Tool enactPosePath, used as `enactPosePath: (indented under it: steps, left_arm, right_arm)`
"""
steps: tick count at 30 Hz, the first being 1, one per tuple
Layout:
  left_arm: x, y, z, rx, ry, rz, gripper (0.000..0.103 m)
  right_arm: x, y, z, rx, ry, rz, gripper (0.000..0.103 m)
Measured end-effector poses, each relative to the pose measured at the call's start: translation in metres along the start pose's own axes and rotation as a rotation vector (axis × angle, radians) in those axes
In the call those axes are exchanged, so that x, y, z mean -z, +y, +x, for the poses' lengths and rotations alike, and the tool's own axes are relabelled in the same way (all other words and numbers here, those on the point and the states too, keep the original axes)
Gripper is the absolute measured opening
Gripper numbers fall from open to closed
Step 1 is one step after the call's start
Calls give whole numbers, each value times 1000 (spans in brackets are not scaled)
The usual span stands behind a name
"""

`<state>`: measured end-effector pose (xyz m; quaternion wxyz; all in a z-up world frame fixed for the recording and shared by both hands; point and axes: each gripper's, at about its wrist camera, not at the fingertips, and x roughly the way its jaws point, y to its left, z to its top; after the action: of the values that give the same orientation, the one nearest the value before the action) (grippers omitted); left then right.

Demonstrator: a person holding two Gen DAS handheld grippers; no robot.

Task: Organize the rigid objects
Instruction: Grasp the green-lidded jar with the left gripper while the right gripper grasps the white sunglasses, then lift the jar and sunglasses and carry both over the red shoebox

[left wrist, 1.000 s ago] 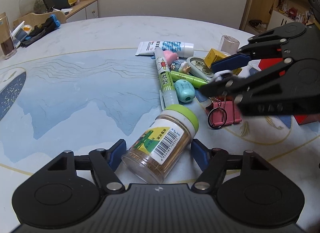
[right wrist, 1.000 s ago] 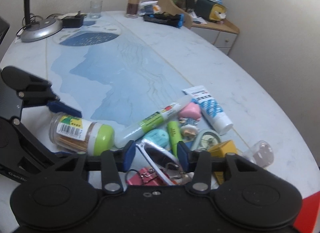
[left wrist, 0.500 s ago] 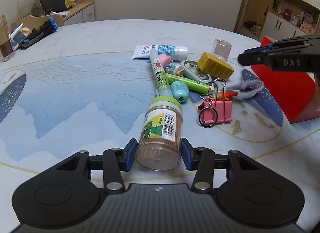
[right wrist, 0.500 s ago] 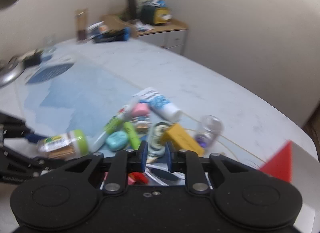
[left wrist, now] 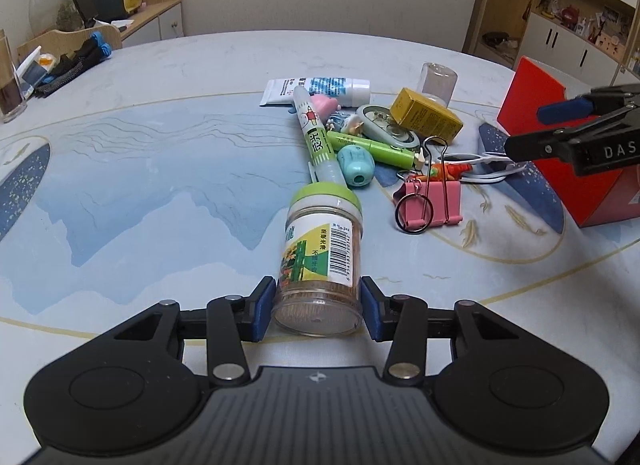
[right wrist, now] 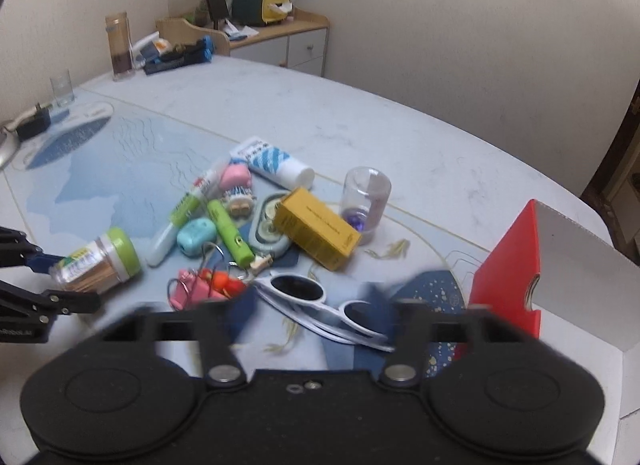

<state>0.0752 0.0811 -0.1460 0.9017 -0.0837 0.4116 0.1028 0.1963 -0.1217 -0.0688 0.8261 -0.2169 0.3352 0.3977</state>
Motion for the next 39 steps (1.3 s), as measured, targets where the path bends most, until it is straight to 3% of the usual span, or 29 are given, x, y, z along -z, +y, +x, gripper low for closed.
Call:
enactPosePath:
  steps: [6,8,13,19,25,28,32,39]
  left_arm:
    - [-2,1,2,2,-13,-4,50]
    - [-3,0,4,3,-15,-3,56]
    - [-8,1,11,-2,-12,-19,56]
    - [-11,6,15,-4,-16,-43,56]
    - [-13,7,18,4,-20,-46,56]
    - [-13,9,17,9,-22,-51,56]
    - [-14,10,17,31,-22,-55,43]
    - [-13,9,14,18,-14,-50,42]
  right_arm:
    - [-6,7,19,-4,88,-206,77]
    - [-9,6,28,-10,132,-240,77]
    - [-11,7,56,-6,232,-321,74]
    - [-21,-12,78,-45,336,-250,66]
    - [-25,-27,91,-69,401,-165,66]
    - [-25,-32,92,-88,413,-123,61]
    - [-20,-32,88,-102,405,-84,49]
    - [-7,-26,72,-99,373,-20,37]
